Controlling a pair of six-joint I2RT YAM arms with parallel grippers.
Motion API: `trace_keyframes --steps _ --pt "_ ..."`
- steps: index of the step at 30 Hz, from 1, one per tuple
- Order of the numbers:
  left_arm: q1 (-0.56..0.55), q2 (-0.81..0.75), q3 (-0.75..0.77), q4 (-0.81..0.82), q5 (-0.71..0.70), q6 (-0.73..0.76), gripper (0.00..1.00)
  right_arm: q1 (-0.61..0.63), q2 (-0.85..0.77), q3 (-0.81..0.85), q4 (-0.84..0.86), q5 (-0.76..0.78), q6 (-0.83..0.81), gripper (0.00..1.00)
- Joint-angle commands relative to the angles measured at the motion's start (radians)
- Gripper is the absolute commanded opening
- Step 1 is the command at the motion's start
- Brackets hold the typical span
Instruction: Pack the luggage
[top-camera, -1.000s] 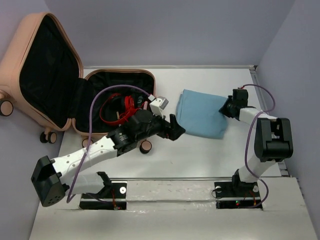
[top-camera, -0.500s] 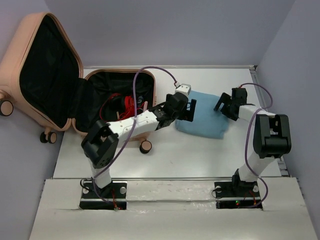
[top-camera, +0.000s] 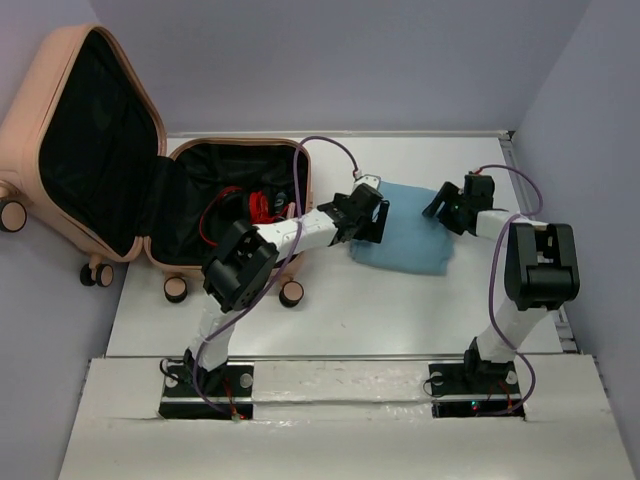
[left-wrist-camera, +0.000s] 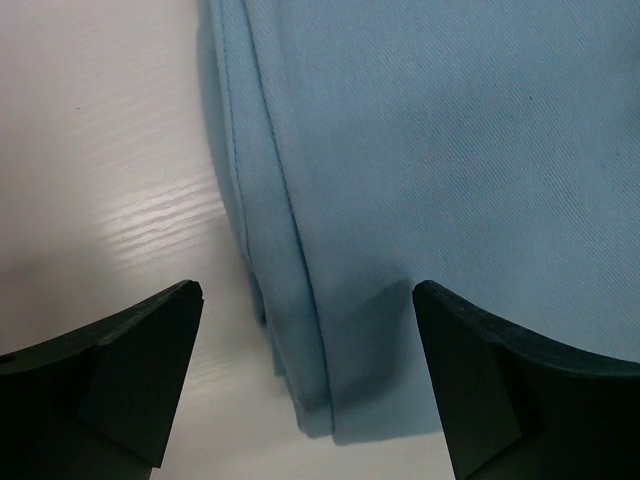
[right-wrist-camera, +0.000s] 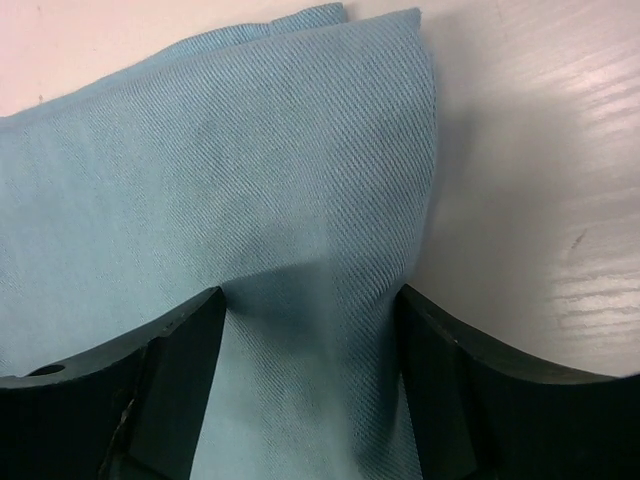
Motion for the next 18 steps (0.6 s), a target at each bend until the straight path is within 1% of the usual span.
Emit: trace_keyframes --steps 1,5,6,7,10,11,13,15,17,18 --pt "0.036 0.053 0.05 0.016 0.072 -0.009 0.98 0.002 0.032 -0.028 0.014 -0.064 0.026 0.73" --pt "0.058 0.082 0.037 0.036 0.132 -0.026 0.92 0.002 0.043 -0.033 0.029 -0.111 0.043 0.72" --pt "0.059 0.085 0.032 0.04 0.136 -0.029 0.92 0.002 0.045 -0.037 0.037 -0.129 0.048 0.72" --pt "0.061 0.088 0.029 0.053 0.141 -0.031 0.92 0.002 0.043 -0.049 0.061 -0.16 0.054 0.69" --pt "0.061 0.105 0.024 0.073 0.171 -0.039 0.9 0.002 0.055 -0.063 0.101 -0.215 0.078 0.66" --pt "0.061 0.11 0.021 0.08 0.184 -0.042 0.88 0.002 0.055 -0.072 0.114 -0.228 0.088 0.63" --pt "0.061 0.122 0.008 0.109 0.22 -0.048 0.83 0.002 0.058 -0.088 0.146 -0.269 0.104 0.56" --pt "0.061 0.128 -0.003 0.137 0.243 -0.057 0.76 0.002 0.063 -0.099 0.186 -0.31 0.117 0.56" --pt "0.061 0.133 -0.022 0.167 0.283 -0.062 0.71 0.002 0.069 -0.108 0.212 -0.33 0.138 0.5" --pt "0.061 0.136 -0.029 0.194 0.288 -0.069 0.63 0.002 0.077 -0.123 0.253 -0.364 0.146 0.45"
